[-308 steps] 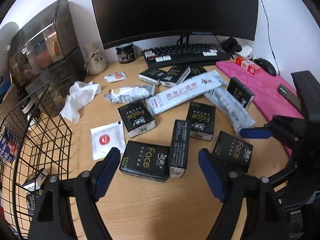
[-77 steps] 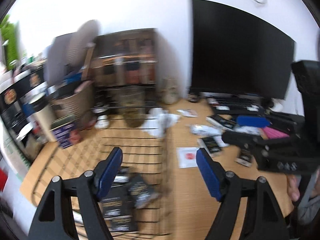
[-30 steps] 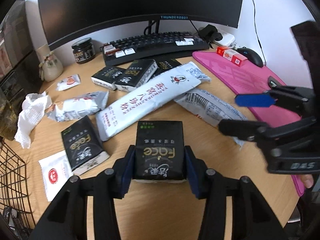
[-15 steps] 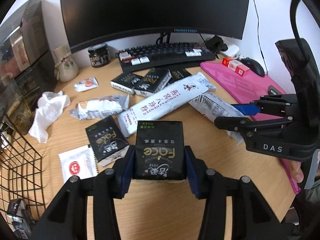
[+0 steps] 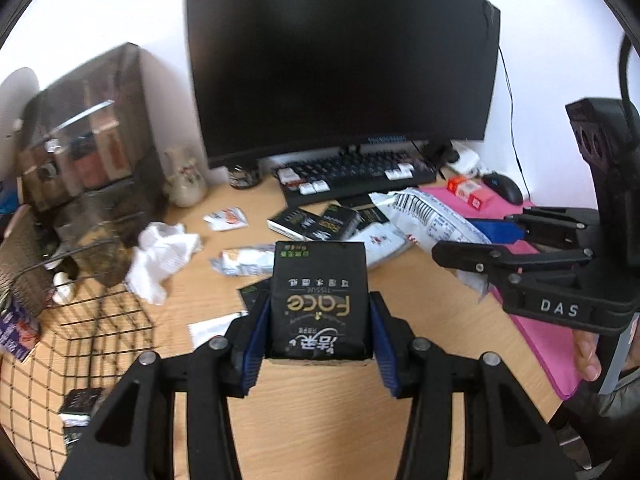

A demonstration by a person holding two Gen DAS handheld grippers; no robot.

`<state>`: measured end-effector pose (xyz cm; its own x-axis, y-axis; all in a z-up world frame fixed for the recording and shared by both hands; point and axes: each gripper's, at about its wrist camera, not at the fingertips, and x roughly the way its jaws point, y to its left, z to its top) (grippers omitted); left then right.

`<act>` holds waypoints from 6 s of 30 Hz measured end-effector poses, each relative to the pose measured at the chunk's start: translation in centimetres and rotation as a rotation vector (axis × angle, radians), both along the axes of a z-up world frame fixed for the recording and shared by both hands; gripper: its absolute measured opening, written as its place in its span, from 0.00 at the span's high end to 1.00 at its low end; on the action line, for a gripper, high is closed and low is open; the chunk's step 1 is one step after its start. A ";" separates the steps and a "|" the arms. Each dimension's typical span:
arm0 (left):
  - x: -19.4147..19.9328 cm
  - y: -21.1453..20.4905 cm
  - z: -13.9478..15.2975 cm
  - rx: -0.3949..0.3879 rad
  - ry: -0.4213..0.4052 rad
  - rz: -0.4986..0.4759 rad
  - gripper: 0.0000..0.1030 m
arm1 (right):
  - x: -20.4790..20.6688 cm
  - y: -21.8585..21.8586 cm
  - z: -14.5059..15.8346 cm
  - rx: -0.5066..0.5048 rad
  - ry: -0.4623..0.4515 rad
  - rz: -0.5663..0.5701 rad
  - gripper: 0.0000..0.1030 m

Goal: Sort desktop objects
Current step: 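Carry the tissue pack and snack bar over the basket and release both, then move both grippers back toward the remaining items on the desk, then grasp a black Face tissue pack with the left gripper while the right grasps another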

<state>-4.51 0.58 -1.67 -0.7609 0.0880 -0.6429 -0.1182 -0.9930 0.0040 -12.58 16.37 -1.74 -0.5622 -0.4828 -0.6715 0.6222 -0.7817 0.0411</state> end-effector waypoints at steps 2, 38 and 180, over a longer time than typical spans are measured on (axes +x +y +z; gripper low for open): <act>0.7 -0.9 0.6 0.000 0.013 0.022 0.49 | 0.7 -1.0 0.7 -0.009 0.014 0.029 0.66; 14.7 -20.0 1.1 0.035 0.050 0.589 0.49 | 13.8 -24.4 1.6 -0.062 0.017 0.622 0.66; -2.6 -1.7 -10.3 0.014 -0.262 0.116 0.26 | -3.7 4.8 -6.0 -0.026 -0.171 -0.134 0.42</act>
